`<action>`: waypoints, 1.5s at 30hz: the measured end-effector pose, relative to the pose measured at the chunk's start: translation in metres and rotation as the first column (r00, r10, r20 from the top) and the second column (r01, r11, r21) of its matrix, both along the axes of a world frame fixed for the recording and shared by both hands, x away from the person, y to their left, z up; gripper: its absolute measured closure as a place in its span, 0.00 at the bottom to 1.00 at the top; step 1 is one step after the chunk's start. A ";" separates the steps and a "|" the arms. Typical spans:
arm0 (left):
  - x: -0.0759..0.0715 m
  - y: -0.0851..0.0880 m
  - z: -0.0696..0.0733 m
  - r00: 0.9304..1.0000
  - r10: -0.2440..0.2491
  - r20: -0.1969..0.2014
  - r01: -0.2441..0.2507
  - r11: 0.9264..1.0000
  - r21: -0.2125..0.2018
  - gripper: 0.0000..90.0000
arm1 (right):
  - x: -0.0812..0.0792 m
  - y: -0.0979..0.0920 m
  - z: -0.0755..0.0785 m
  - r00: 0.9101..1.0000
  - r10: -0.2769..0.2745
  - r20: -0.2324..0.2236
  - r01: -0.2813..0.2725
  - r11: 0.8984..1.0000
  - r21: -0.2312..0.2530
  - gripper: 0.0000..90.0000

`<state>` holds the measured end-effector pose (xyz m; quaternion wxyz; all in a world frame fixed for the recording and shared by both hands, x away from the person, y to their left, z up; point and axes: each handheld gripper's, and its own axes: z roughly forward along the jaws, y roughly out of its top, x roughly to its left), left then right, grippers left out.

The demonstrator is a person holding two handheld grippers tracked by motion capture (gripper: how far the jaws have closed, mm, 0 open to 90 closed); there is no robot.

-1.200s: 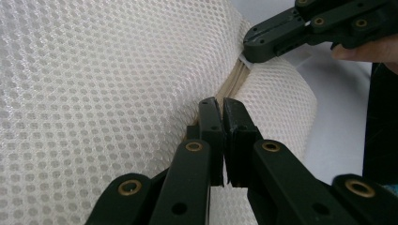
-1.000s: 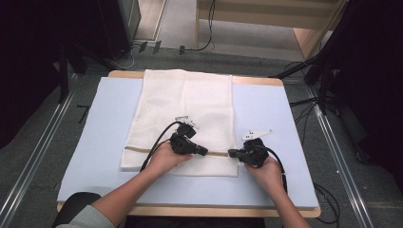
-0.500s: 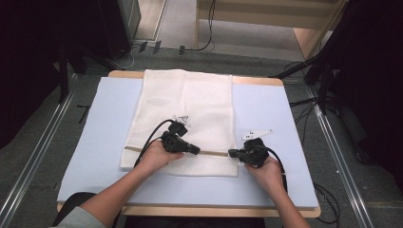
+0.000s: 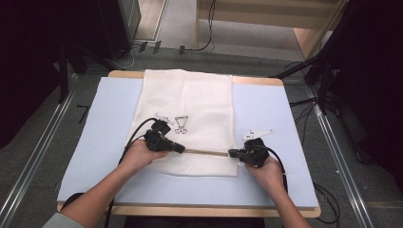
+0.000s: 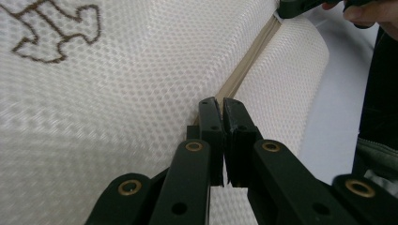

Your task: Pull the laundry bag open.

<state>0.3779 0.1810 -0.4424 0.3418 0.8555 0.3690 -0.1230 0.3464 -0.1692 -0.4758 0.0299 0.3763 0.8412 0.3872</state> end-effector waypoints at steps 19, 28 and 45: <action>-0.003 0.034 0.003 0.999 0.035 -0.015 -0.035 0.999 0.008 0.99 | 0.002 0.000 0.001 1.000 0.009 -0.008 -0.009 1.000 -0.009 1.00; -0.003 0.079 0.005 0.989 0.143 -0.024 -0.142 0.989 0.041 0.99 | 0.002 0.000 0.002 1.000 0.010 -0.011 -0.010 1.000 -0.018 1.00; -0.010 0.131 0.011 0.970 0.242 -0.005 -0.241 0.968 0.072 0.98 | 0.005 -0.001 0.002 1.000 0.023 -0.019 -0.023 1.000 -0.013 1.00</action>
